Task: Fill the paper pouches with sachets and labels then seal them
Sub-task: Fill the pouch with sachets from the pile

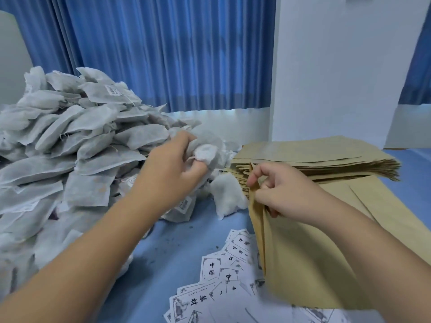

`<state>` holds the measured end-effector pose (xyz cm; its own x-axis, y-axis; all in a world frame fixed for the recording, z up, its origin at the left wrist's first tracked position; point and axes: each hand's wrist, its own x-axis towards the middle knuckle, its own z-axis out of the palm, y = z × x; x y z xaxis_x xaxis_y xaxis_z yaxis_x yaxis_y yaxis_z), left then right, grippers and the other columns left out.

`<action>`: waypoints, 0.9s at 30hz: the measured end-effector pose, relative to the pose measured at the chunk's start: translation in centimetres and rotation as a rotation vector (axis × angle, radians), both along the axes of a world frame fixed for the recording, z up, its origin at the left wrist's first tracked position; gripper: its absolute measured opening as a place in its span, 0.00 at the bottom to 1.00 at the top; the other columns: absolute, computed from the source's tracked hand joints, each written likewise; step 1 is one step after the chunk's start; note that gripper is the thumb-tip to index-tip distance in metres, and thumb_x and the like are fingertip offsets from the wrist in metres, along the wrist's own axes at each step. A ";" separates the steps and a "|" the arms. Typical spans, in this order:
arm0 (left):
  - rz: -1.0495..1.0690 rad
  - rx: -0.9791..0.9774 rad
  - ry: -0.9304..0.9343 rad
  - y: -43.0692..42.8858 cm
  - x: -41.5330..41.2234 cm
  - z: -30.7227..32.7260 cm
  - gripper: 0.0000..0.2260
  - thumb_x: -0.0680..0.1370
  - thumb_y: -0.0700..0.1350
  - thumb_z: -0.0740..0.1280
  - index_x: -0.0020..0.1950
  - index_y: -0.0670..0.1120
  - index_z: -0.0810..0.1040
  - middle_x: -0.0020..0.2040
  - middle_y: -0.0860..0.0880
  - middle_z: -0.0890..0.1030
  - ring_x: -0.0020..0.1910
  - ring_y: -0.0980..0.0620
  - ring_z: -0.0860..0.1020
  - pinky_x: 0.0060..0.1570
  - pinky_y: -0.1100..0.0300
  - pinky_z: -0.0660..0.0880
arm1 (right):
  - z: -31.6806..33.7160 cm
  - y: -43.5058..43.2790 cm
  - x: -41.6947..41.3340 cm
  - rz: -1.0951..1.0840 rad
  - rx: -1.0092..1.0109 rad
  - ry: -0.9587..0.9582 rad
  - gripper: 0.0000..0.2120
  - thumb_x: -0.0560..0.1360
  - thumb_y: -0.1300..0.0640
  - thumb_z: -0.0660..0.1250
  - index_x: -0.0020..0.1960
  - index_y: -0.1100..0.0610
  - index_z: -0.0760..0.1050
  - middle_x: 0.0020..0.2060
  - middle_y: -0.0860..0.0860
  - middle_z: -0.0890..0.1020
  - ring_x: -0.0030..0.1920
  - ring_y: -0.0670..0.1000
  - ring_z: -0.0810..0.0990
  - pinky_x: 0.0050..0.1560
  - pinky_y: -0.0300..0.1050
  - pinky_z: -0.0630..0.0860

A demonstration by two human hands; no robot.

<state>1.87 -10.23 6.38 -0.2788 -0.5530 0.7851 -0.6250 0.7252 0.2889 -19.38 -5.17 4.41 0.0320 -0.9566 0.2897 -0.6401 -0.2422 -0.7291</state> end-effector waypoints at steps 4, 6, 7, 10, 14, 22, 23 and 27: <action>-0.123 0.133 -0.111 0.7 -0.9 -1.8 0.10 0.69 0.58 0.59 0.39 0.51 0.70 0.30 0.56 0.73 0.32 0.59 0.71 0.32 0.66 0.65 | 0.1 0.1 -0.2 0.009 0.033 0.011 0.10 0.68 0.68 0.61 0.44 0.54 0.74 0.21 0.48 0.72 0.21 0.48 0.73 0.22 0.34 0.65; -0.187 0.173 -0.333 1.0 -1.1 -3.3 0.10 0.70 0.58 0.58 0.37 0.52 0.67 0.30 0.55 0.72 0.32 0.58 0.71 0.33 0.62 0.67 | 0.2 0.1 -0.4 0.008 0.051 0.011 0.09 0.69 0.68 0.62 0.44 0.55 0.74 0.21 0.48 0.72 0.22 0.49 0.74 0.23 0.36 0.66; -0.179 0.191 -0.441 1.2 -1.2 -4.2 0.11 0.70 0.59 0.57 0.37 0.52 0.67 0.30 0.54 0.72 0.32 0.57 0.71 0.33 0.57 0.69 | 0.2 0.1 -0.6 0.006 0.056 0.012 0.09 0.69 0.68 0.62 0.44 0.55 0.74 0.21 0.48 0.72 0.22 0.49 0.74 0.23 0.37 0.67; -0.131 0.217 -0.614 1.6 -1.2 -6.4 0.12 0.70 0.63 0.54 0.40 0.56 0.64 0.35 0.56 0.72 0.36 0.54 0.73 0.35 0.54 0.73 | 0.1 0.1 -0.9 -0.003 0.069 0.019 0.09 0.69 0.68 0.62 0.44 0.55 0.74 0.22 0.49 0.72 0.23 0.50 0.74 0.25 0.41 0.68; -0.250 0.401 -0.601 1.6 -0.8 -6.5 0.12 0.71 0.63 0.63 0.48 0.59 0.69 0.42 0.59 0.75 0.42 0.61 0.74 0.41 0.58 0.75 | -0.1 0.0 -1.0 -0.019 0.069 0.011 0.09 0.69 0.68 0.61 0.44 0.55 0.74 0.24 0.51 0.73 0.23 0.50 0.74 0.28 0.45 0.68; -0.313 0.474 -0.397 1.6 -0.9 -7.3 0.12 0.66 0.48 0.74 0.42 0.53 0.72 0.40 0.56 0.74 0.40 0.59 0.73 0.37 0.62 0.71 | -0.3 -0.2 -1.2 -0.009 0.062 -0.010 0.10 0.69 0.68 0.60 0.44 0.56 0.74 0.22 0.49 0.72 0.23 0.51 0.74 0.29 0.47 0.68; -0.299 0.433 -0.296 1.6 -1.0 -7.4 0.11 0.66 0.46 0.74 0.40 0.51 0.72 0.38 0.55 0.74 0.38 0.58 0.73 0.36 0.60 0.70 | -0.3 -0.2 -1.2 -0.006 0.062 -0.013 0.10 0.69 0.69 0.60 0.44 0.56 0.74 0.22 0.50 0.72 0.24 0.51 0.74 0.29 0.47 0.68; -0.369 0.369 0.168 2.7 -2.0 -6.3 0.12 0.65 0.51 0.72 0.45 0.54 0.75 0.41 0.54 0.80 0.39 0.55 0.78 0.36 0.57 0.74 | -0.1 0.0 -1.3 0.010 0.073 -0.016 0.08 0.70 0.68 0.61 0.43 0.57 0.72 0.24 0.52 0.74 0.25 0.52 0.75 0.29 0.46 0.69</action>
